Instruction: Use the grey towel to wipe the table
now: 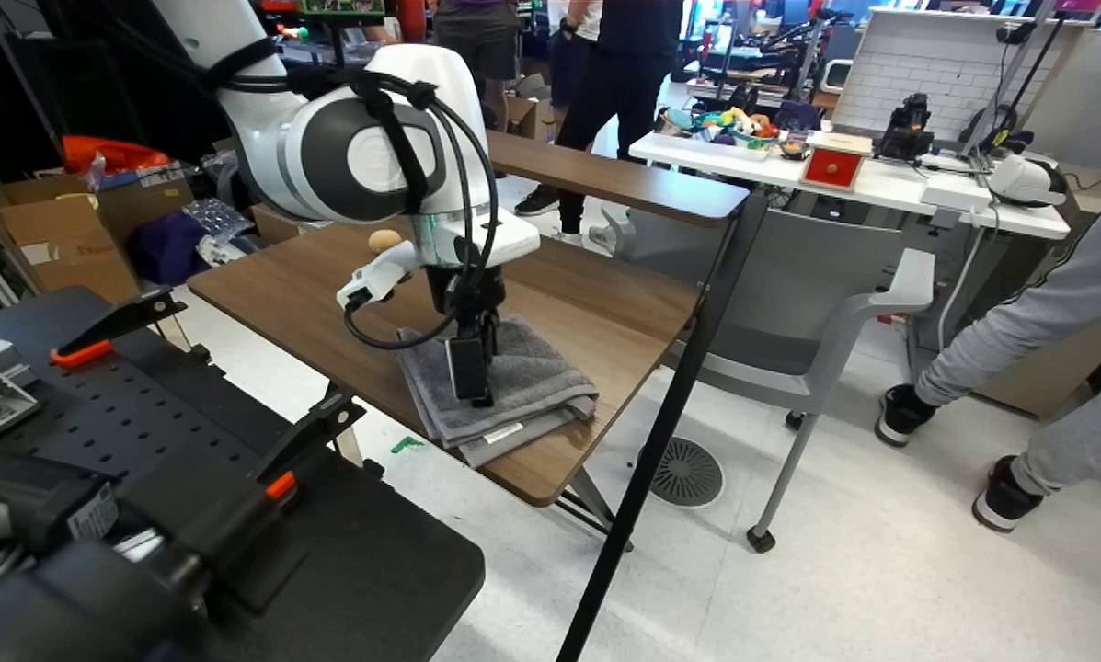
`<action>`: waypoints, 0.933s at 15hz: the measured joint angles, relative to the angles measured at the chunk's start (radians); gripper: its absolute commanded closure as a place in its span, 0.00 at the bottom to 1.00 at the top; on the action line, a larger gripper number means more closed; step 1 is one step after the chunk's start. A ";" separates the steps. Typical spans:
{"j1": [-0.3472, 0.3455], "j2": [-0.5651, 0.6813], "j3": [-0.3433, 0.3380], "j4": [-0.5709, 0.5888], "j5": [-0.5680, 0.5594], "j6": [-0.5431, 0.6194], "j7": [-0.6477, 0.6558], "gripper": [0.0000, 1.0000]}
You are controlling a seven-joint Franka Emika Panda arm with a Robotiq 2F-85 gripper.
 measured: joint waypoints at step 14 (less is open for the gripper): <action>-0.069 -0.009 0.080 0.044 -0.068 0.014 0.057 0.00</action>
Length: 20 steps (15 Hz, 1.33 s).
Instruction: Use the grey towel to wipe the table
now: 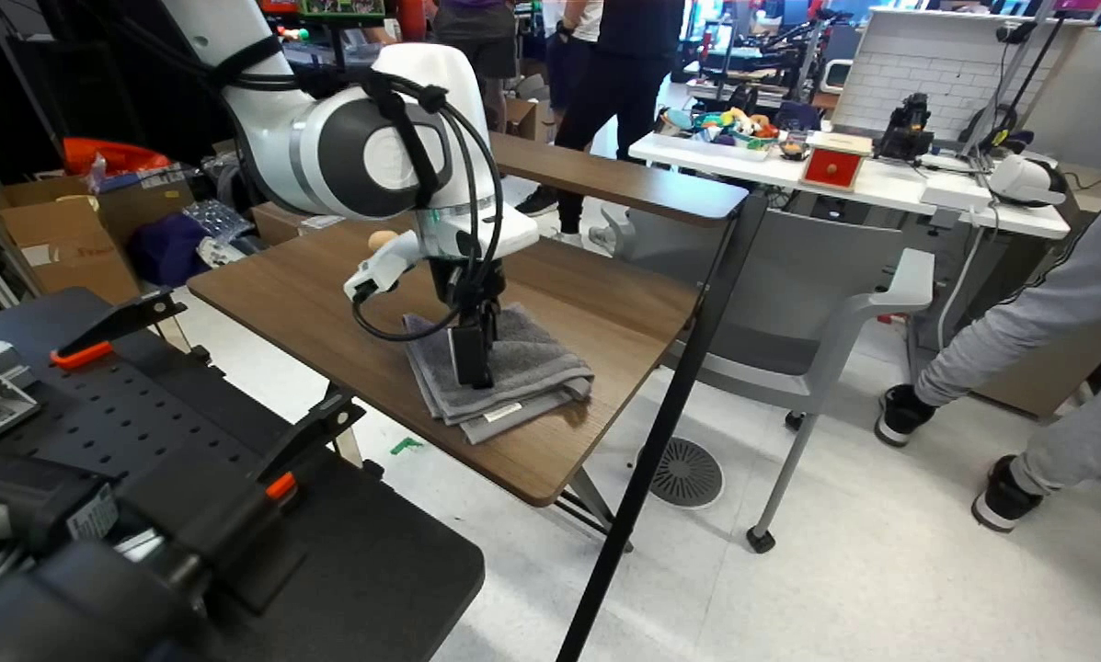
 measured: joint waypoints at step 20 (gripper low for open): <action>-0.350 -0.249 0.760 -0.174 0.235 0.268 -0.544 0.00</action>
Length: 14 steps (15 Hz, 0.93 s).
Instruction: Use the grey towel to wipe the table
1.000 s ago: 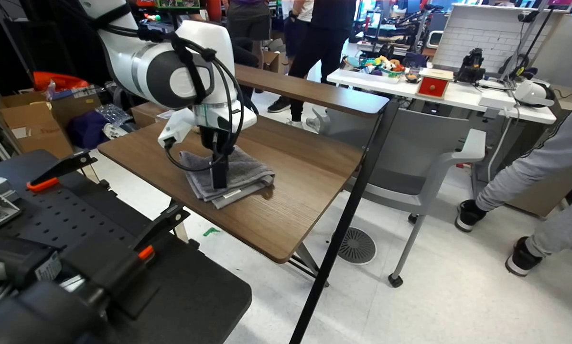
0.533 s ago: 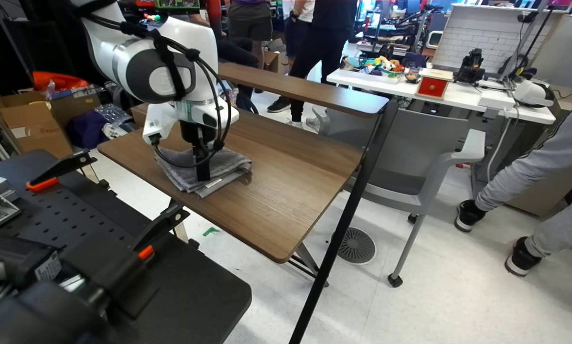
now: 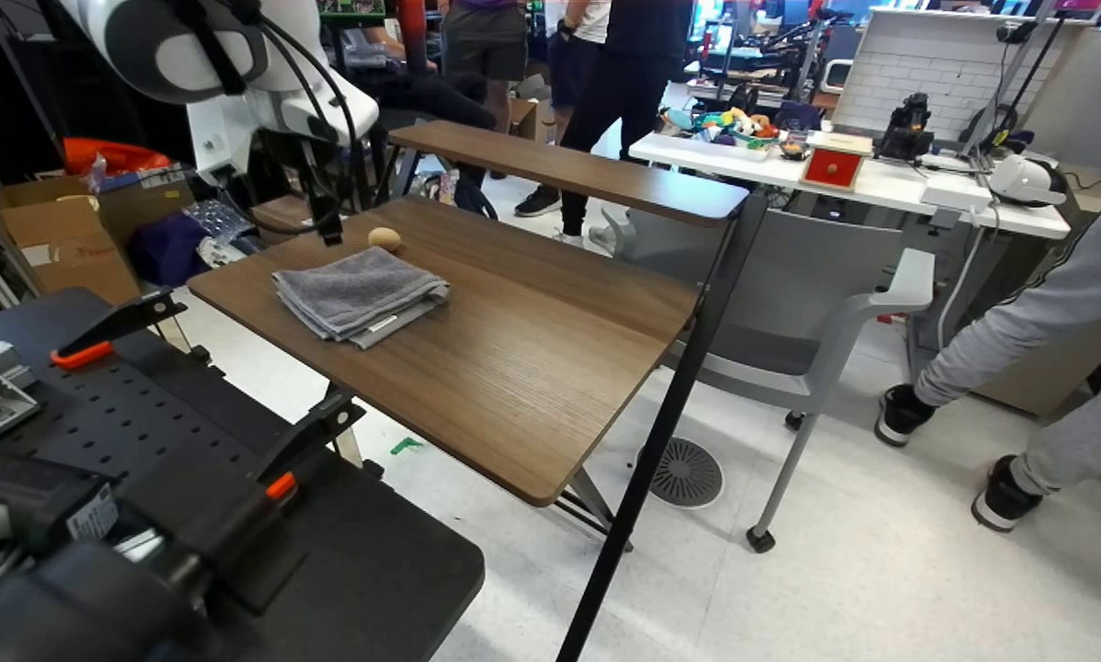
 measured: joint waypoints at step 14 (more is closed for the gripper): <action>0.116 0.033 -0.152 0.127 0.016 -0.007 0.019 0.00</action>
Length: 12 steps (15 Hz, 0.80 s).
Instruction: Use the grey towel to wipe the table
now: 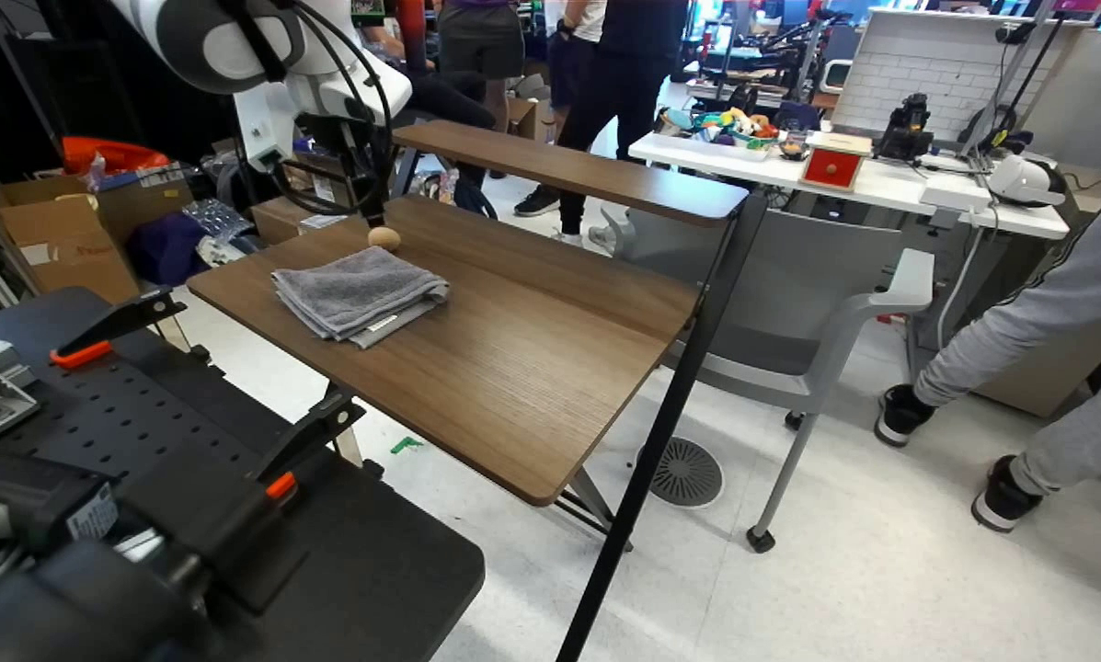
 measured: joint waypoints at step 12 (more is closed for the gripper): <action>0.116 0.284 -0.099 0.318 0.000 -0.035 0.036 0.00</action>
